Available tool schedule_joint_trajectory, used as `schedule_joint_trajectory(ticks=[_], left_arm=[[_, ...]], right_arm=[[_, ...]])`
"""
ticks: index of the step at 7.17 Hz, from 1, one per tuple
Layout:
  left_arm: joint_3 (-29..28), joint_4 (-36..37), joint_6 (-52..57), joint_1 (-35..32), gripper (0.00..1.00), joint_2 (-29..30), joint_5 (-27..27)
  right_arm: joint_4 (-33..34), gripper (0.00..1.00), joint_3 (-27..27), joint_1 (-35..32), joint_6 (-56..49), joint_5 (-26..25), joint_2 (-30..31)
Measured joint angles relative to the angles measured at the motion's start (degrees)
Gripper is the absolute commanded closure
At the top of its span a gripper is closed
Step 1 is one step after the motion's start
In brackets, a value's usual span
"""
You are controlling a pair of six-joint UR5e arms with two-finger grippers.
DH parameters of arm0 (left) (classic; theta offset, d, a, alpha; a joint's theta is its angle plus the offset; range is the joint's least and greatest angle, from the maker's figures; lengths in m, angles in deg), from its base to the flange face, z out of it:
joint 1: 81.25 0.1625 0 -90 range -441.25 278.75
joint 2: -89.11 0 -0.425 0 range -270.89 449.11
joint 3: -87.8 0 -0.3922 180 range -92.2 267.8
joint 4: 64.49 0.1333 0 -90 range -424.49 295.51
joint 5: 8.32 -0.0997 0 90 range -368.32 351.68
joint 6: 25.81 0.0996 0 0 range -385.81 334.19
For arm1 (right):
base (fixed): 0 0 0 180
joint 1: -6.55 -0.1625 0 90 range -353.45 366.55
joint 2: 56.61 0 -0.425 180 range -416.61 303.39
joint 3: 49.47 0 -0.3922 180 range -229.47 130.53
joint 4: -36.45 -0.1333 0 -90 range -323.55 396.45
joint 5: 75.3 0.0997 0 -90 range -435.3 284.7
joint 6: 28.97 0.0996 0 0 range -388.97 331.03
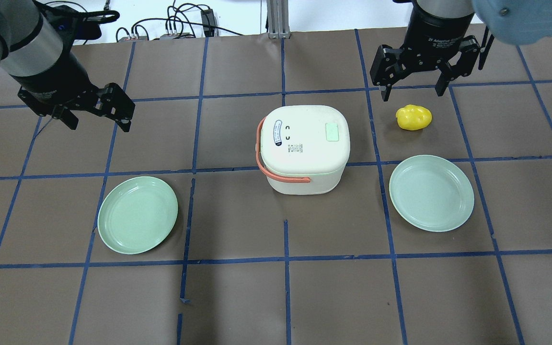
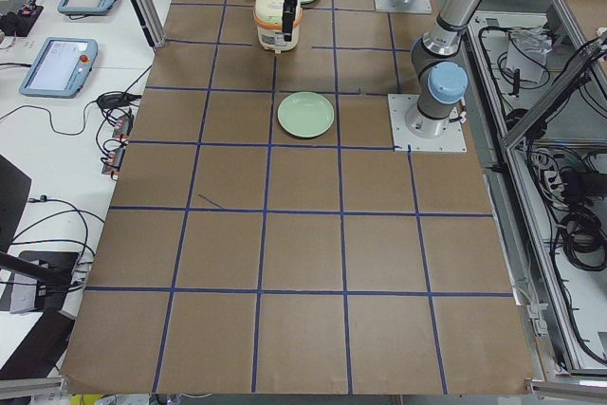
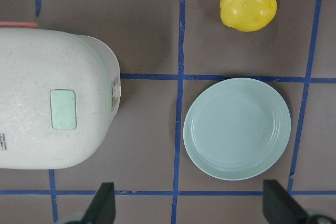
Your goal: Press rice cooker button
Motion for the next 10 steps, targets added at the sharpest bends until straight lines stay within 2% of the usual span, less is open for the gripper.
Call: schedule_joint_trajectory(ticks=[6,10], left_arm=[[0.00,0.00,0.00,0.03,0.00,0.00,0.00],[0.00,0.00,0.00,0.03,0.00,0.00,0.00]], right_arm=[[0.67,0.00,-0.06,-0.06,0.23,0.11,-0.27],[5.90,0.00,-0.21,-1.43,0.10,1.31,-0.15]])
